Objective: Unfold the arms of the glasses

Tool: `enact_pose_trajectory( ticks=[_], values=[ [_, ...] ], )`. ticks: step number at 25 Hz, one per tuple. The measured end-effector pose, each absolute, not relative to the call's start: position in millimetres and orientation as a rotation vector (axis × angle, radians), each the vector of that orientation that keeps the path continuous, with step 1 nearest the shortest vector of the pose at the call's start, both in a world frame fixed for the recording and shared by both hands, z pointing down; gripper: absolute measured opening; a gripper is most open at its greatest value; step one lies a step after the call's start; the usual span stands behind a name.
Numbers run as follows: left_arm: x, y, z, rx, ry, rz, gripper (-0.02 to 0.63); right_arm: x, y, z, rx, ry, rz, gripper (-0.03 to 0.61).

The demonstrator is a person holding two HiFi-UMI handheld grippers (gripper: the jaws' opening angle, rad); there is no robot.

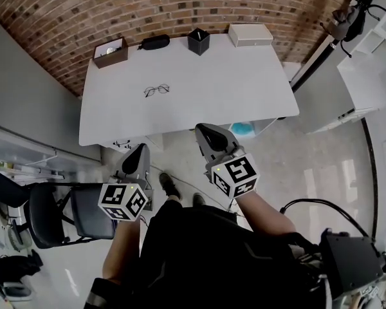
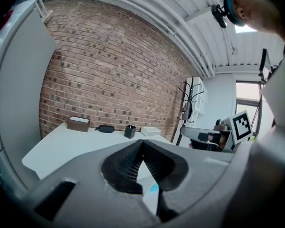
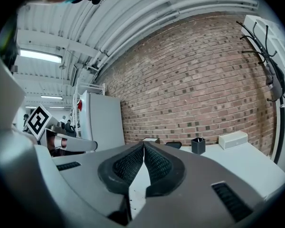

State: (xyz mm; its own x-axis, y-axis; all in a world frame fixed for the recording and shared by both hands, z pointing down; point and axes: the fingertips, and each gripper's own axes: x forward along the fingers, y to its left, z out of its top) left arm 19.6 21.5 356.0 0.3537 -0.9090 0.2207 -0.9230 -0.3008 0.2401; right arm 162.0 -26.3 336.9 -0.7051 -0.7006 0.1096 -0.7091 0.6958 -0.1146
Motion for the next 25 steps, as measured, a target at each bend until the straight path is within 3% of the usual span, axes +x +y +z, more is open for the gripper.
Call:
enact_pose_trajectory(
  ticks=[25],
  values=[
    [-97, -131, 399, 2.264, -1.522, 0.098, 0.008, 45, -166, 389, 1.166, -2.621, 0.3, 0.009]
  ],
)
